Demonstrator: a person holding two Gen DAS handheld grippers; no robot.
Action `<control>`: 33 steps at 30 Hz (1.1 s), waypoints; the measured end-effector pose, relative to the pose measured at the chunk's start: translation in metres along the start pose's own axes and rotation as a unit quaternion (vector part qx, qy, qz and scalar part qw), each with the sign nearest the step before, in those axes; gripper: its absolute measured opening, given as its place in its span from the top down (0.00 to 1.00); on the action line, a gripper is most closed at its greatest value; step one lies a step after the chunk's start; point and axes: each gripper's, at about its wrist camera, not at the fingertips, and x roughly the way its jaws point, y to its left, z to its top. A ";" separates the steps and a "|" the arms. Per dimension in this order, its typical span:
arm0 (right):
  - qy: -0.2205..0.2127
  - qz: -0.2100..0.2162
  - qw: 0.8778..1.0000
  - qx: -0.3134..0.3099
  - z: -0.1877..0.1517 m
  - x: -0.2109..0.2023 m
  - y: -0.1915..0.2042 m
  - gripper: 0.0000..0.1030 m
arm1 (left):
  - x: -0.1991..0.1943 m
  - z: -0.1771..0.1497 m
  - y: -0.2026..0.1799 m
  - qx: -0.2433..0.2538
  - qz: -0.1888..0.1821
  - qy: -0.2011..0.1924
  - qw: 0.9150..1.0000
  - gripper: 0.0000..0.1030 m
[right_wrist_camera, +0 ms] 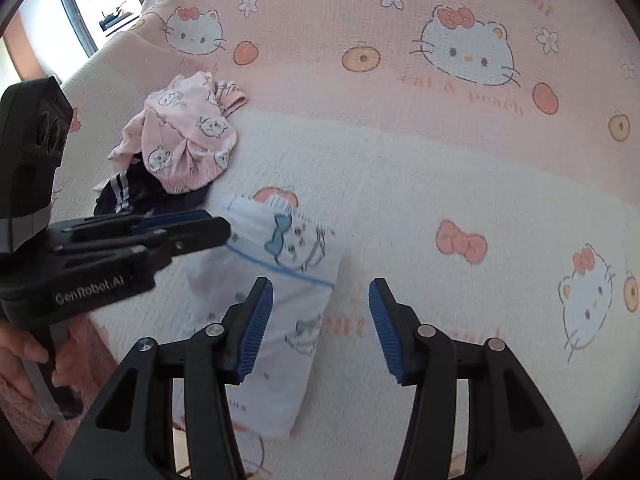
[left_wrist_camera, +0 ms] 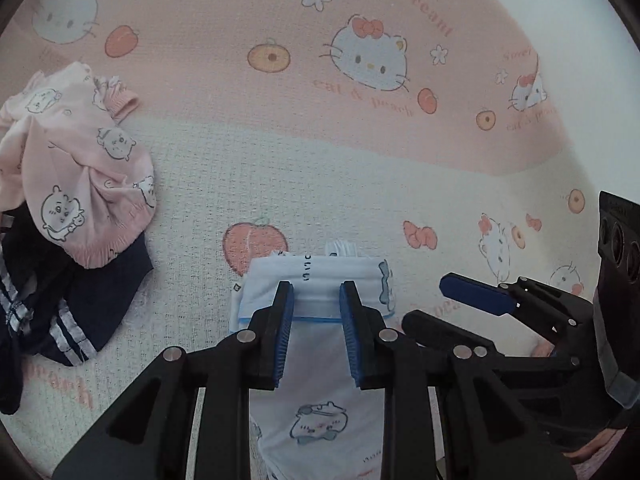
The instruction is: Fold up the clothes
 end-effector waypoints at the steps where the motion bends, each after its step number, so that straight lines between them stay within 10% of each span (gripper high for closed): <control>1: 0.006 0.003 1.000 0.005 0.004 0.010 0.001 0.50 | 0.007 -0.005 0.005 -0.002 0.014 0.007 1.000 0.75; 7: 0.034 0.003 0.999 0.021 -0.004 0.058 -0.005 0.50 | 0.033 -0.015 0.031 -0.035 0.043 0.030 0.998 0.67; 9: 0.032 0.023 0.998 0.054 -0.005 0.054 -0.019 0.50 | 0.028 -0.015 0.034 -0.044 0.047 0.025 0.998 0.48; 15: -0.024 0.040 0.994 0.103 0.007 0.012 -0.042 0.50 | 0.005 -0.010 0.030 -0.057 0.024 -0.031 0.998 0.48; 19: -0.008 0.030 0.998 0.046 0.023 0.032 -0.026 0.51 | 0.027 -0.002 0.013 -0.008 0.077 -0.030 0.997 0.48; 26: -0.006 0.016 0.997 0.076 0.040 0.012 -0.040 0.56 | -0.022 -0.016 0.045 -0.110 0.073 -0.060 0.989 0.48; 33: 0.033 0.017 0.999 0.039 -0.009 0.012 -0.008 0.56 | 0.002 -0.049 0.007 -0.031 0.035 0.014 0.999 0.48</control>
